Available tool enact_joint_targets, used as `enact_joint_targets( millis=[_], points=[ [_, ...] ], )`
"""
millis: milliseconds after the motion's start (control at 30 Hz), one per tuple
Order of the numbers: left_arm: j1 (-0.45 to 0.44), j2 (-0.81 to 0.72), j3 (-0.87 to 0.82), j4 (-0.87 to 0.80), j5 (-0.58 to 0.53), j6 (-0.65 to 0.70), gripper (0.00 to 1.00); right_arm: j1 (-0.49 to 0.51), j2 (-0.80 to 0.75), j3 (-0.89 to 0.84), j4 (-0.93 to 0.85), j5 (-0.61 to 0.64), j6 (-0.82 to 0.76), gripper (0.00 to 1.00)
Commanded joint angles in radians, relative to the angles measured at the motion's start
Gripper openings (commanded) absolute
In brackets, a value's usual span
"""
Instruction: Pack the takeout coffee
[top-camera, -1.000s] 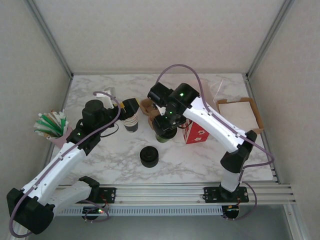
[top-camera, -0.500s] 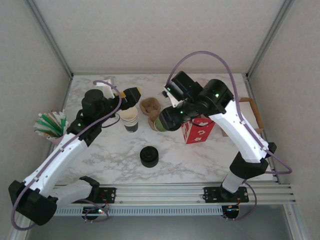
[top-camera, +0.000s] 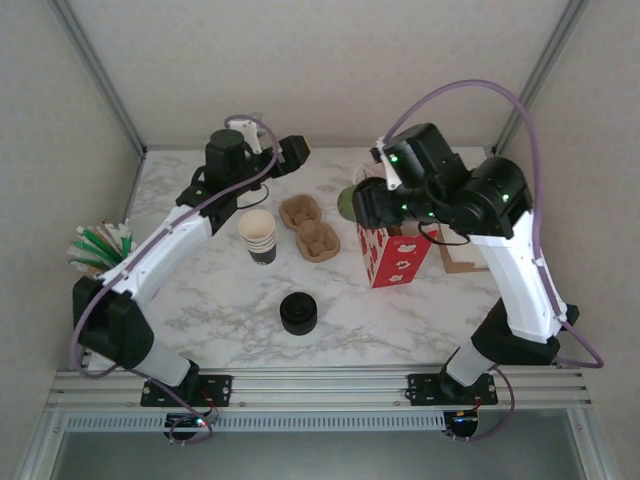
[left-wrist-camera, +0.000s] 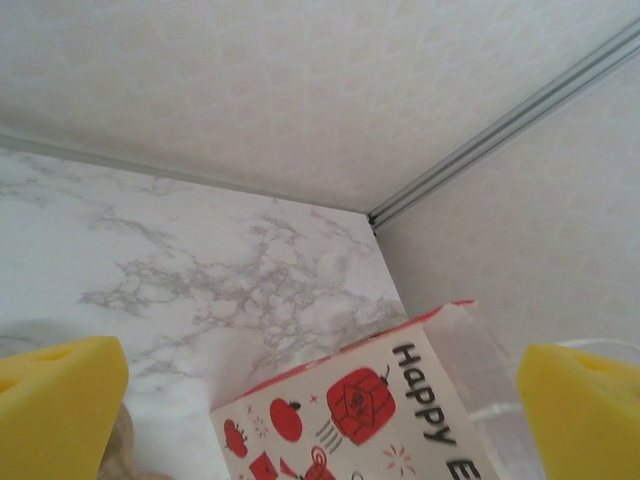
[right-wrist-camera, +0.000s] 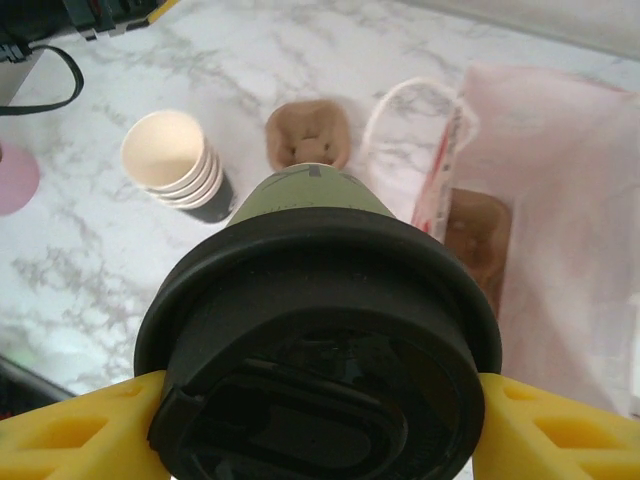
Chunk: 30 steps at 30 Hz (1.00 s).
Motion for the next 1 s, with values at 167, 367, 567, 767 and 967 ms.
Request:
enact_joint_targets(
  millis=[167, 367, 567, 767, 967],
  points=[
    [0.009, 0.272, 0.262, 0.038, 0.039, 0.059, 1.00, -0.099, -0.033, 0.027, -0.180, 0.102, 0.000, 0.69],
    [0.009, 0.498, 0.487, 0.001, 0.068, 0.107, 1.00, -0.197, -0.023, -0.014, -0.191, 0.096, 0.001, 0.69],
    [0.009, 0.757, 0.789, -0.071, 0.142, 0.141, 0.98, -0.254, 0.002, -0.072, -0.192, 0.062, -0.015, 0.68],
    [0.001, 0.998, 1.088, -0.135, 0.260, 0.139, 0.92, -0.299, 0.046, -0.113, -0.187, 0.033, -0.024, 0.68],
    [-0.019, 1.076, 1.113, -0.062, 0.308, 0.149, 0.86, -0.327, 0.096, -0.159, -0.182, 0.009, -0.031, 0.68]
  ],
)
